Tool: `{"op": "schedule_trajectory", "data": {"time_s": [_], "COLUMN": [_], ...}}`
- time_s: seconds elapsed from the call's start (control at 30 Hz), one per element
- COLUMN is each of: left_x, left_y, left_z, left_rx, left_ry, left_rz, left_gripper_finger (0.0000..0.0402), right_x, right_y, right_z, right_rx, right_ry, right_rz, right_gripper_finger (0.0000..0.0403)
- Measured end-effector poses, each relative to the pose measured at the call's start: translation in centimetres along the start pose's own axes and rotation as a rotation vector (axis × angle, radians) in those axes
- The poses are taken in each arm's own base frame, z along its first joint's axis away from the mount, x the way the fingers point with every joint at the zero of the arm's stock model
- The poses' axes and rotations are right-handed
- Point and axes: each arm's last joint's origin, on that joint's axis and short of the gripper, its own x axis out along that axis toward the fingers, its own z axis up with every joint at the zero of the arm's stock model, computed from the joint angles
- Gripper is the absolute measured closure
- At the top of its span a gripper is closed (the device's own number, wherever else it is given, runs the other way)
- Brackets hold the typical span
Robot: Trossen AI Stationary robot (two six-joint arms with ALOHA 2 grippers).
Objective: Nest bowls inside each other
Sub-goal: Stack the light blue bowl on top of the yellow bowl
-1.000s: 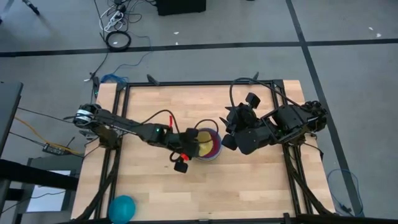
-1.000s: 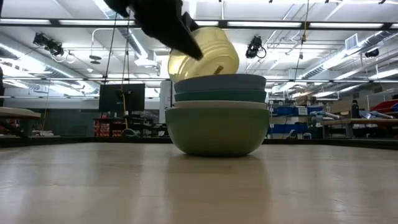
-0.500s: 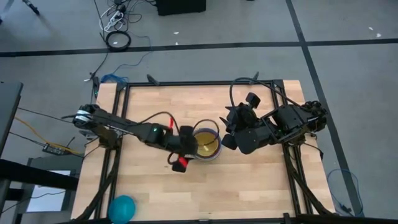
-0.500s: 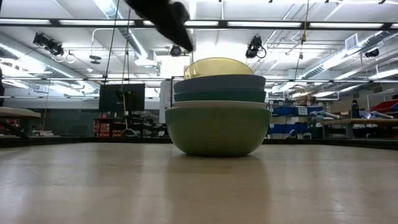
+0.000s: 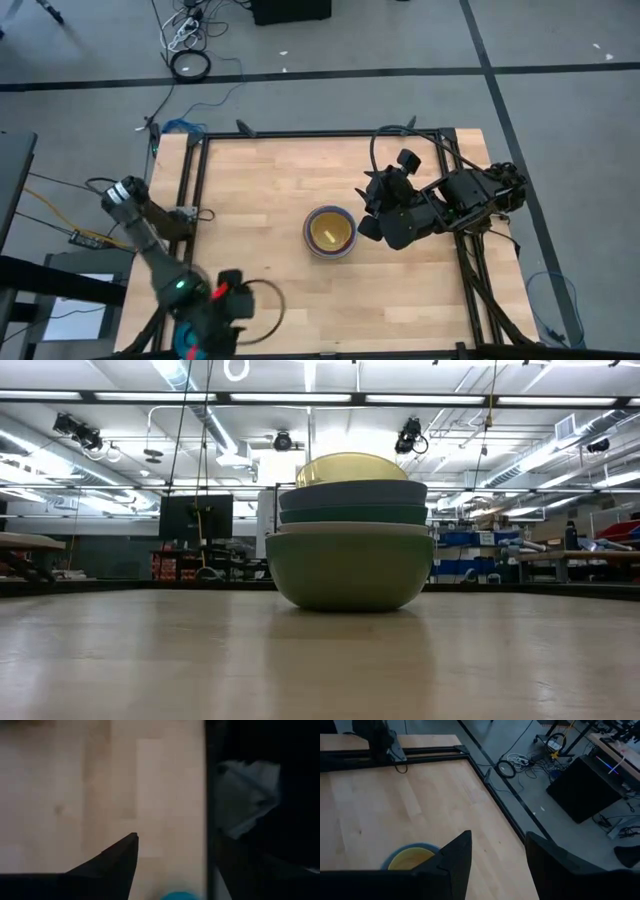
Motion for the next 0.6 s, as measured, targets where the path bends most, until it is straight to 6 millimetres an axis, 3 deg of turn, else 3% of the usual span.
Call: {"op": "schedule_trajectory", "data": {"time_s": [0.17,0.4,0.6], "left_x": [0.7,4.4,3.9], "left_y": [-3.0,-5.7,-7.3], "left_z": [-3.0,-6.6,-9.2], "left_rx": [-0.038,-0.010,-0.084], "left_ry": [0.012,0.224,0.266], "left_rz": [-0.039,-0.061,-0.097], "left_gripper_finger": [0.0167,0.0194,0.0196], "right_x": [0.0,0.0,0.3], "right_y": [0.1,0.1,-0.1], "right_z": [0.1,0.0,0.1], "right_rx": [0.018,0.047,0.081], "right_ry": [-0.005,0.001,0.006], "right_rz": [0.004,0.014,0.004], "right_gripper_finger": [0.0231,0.0231,0.0231]}}
